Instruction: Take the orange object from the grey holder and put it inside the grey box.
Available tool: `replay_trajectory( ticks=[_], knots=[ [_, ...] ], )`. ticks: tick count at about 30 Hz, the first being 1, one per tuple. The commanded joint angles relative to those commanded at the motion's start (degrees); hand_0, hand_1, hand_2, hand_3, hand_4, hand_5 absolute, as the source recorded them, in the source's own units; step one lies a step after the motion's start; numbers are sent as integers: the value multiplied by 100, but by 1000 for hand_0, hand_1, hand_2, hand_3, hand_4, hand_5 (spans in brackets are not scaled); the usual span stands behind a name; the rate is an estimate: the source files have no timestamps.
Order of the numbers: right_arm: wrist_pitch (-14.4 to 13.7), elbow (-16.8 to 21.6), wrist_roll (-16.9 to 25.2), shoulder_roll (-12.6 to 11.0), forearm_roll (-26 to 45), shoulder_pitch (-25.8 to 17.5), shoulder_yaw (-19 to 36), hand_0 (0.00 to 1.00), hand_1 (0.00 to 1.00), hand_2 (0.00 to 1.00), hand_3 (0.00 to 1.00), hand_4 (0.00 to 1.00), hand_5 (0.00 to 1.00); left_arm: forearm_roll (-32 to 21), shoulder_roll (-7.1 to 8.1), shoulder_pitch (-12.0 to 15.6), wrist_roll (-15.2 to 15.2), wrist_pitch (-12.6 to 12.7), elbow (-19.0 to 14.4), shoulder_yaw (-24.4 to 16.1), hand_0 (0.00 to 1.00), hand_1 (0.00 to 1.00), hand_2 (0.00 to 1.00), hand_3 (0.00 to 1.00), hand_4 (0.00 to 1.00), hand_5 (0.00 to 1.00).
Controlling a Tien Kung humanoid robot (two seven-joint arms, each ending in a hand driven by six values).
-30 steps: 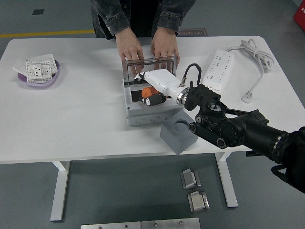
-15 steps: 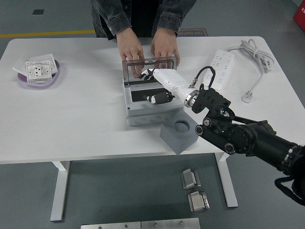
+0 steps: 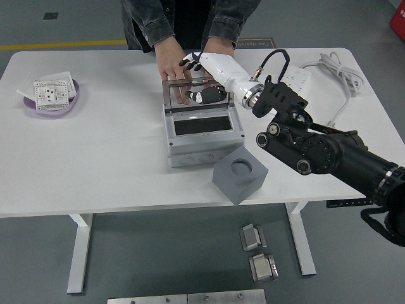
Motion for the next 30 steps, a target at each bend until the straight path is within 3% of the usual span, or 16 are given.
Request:
replay_trajectory(
  ticks=[7, 12, 22, 30],
  knots=[
    [47, -878, 72, 244, 846, 556, -792, 748, 695, 698, 765, 792, 172, 3, 32, -43, 4, -1, -7, 39, 704, 686, 507, 755, 757, 324],
    [56, -1280, 98, 291, 1294, 668, -1250, 748, 695, 698, 765, 792, 172, 47, 47, -83, 4, -1, -18, 24, 704, 686, 507, 755, 757, 324],
    [47, -1213, 123, 292, 1303, 443, -1522, 750, 695, 701, 770, 791, 178, 110, 36, -91, 4, 0, -26, -32, 704, 686, 507, 754, 757, 325],
    [30, -698, 89, 81, 700, 232, -1112, 751, 698, 703, 775, 802, 214, 197, 26, -81, 0, 1, -42, -154, 704, 686, 507, 754, 758, 324]
  ],
)
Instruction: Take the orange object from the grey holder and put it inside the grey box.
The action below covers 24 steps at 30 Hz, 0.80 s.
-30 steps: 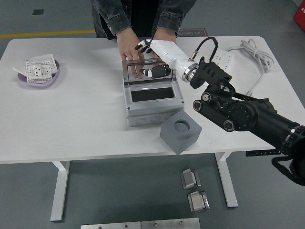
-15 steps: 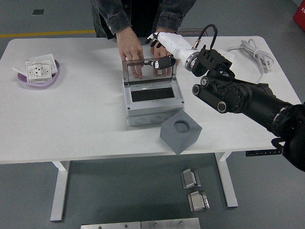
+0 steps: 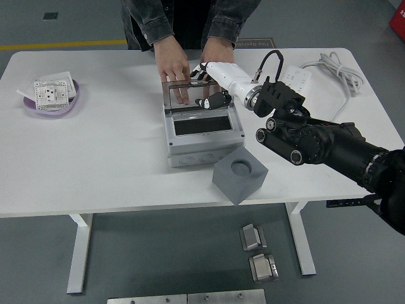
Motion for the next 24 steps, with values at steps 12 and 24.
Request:
replay_trajectory(
  ticks=[12, 24],
  knots=[
    [-38, 908, -70, -492, -495, -365, 39, 754, 696, 705, 775, 805, 225, -25, -7, 118, 1, 1, 29, -75, 704, 687, 507, 754, 758, 326],
    [73, 1989, -308, -920, -1313, -870, 656, 749, 691, 704, 778, 803, 230, 3, -44, 163, 2, 0, 27, -149, 704, 686, 507, 755, 758, 326]
  ],
)
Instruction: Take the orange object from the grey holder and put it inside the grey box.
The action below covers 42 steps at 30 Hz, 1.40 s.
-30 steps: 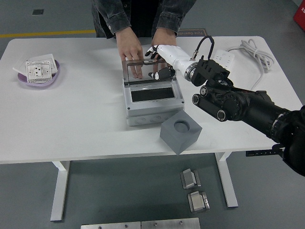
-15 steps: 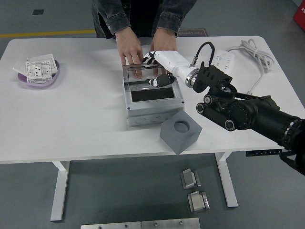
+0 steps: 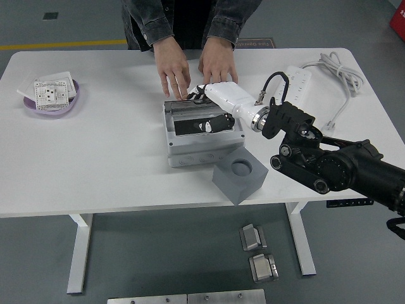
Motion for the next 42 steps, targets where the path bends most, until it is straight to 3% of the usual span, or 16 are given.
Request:
replay_trajectory(
  ticks=[6, 26, 30, 36, 42],
  knots=[
    [38, 288, -63, -95, -108, -144, 152, 745, 691, 708, 783, 804, 232, 1, -7, 14, 1, 0, 0, -8, 704, 687, 507, 755, 759, 326],
    [-1, 591, -137, -251, -263, -663, 523, 711, 684, 708, 803, 804, 232, -14, -9, 42, 3, 2, 4, -16, 703, 686, 507, 755, 761, 326],
    [-63, 732, -145, -355, -340, -1056, 984, 711, 684, 708, 803, 804, 232, -23, -20, 46, 1, 3, 7, -12, 703, 686, 507, 755, 761, 326],
    [-242, 1315, -65, -497, -508, -1948, 1964, 710, 686, 707, 809, 803, 232, -84, -55, 101, 5, 6, 34, 36, 704, 686, 507, 755, 761, 326],
    [-412, 2032, 315, -626, 16, -3017, 3046, 709, 686, 706, 805, 801, 232, -15, -58, 127, 2, 9, 33, -37, 704, 686, 507, 755, 761, 326]
  ],
)
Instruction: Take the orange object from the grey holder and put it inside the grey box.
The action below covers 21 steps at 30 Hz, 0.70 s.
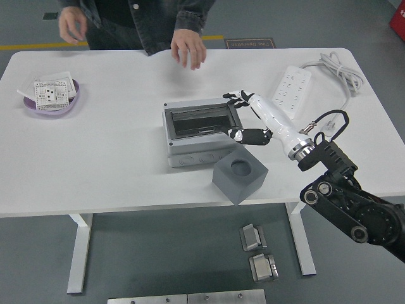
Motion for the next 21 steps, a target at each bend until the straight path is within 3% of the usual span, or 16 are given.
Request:
replay_trajectory(
  ticks=[7, 10, 17, 21],
  knots=[
    [197, 284, 789, -85, 1452, -1010, 926, 703, 678, 704, 787, 802, 235, 249, 22, -33, -8, 4, -48, -212, 704, 685, 507, 754, 762, 326],
    [209, 397, 871, -59, 2051, -1279, 1117, 703, 678, 704, 787, 802, 235, 321, 19, -53, -7, 2, -68, -265, 704, 685, 507, 754, 762, 326],
    [77, 604, 62, 88, 816, -1258, 1416, 705, 678, 701, 747, 806, 243, 417, 42, -85, -3, 0, -95, -337, 704, 685, 507, 755, 762, 325],
    [81, 551, -110, 98, 163, -1236, 1476, 718, 682, 711, 766, 817, 268, 467, 71, -114, -5, 0, -110, -382, 704, 686, 508, 755, 761, 324]
  ],
)
